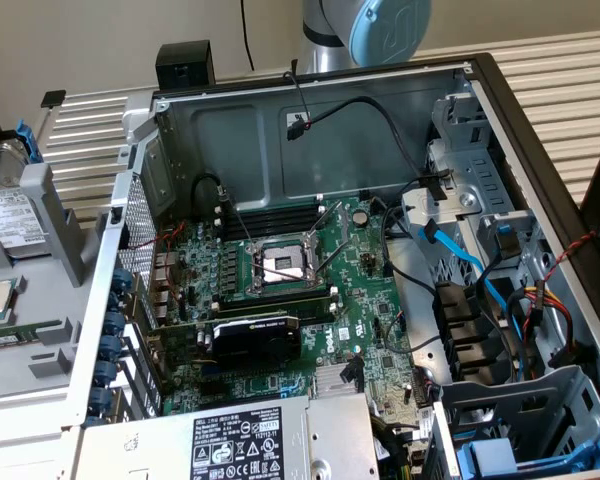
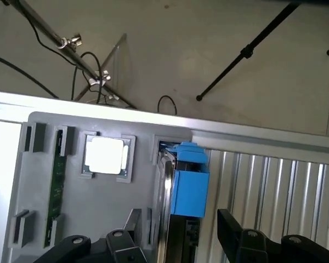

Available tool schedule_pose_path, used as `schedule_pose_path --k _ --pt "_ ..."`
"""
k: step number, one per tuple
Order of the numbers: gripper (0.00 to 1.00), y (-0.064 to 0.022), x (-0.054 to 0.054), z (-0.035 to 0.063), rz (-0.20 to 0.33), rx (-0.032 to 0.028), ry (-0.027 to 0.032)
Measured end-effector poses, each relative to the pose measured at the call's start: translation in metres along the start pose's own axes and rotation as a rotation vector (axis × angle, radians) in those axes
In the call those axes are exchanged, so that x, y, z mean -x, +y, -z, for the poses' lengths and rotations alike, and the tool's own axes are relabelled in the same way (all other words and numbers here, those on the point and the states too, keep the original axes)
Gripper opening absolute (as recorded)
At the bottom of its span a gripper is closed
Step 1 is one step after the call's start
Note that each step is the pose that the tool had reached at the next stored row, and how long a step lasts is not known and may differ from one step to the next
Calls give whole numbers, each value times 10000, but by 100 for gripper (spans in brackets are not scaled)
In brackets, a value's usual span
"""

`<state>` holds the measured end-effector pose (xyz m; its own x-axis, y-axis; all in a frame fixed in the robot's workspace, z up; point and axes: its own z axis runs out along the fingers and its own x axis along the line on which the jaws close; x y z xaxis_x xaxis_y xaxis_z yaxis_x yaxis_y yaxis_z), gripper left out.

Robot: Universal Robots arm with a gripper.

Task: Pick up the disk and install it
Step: 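Pick up the disk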

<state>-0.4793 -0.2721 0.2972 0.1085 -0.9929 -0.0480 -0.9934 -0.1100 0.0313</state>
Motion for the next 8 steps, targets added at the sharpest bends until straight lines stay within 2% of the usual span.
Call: schedule_pose_path --k 8 --pt "66 -8 0 -12 -349 -22 -11"
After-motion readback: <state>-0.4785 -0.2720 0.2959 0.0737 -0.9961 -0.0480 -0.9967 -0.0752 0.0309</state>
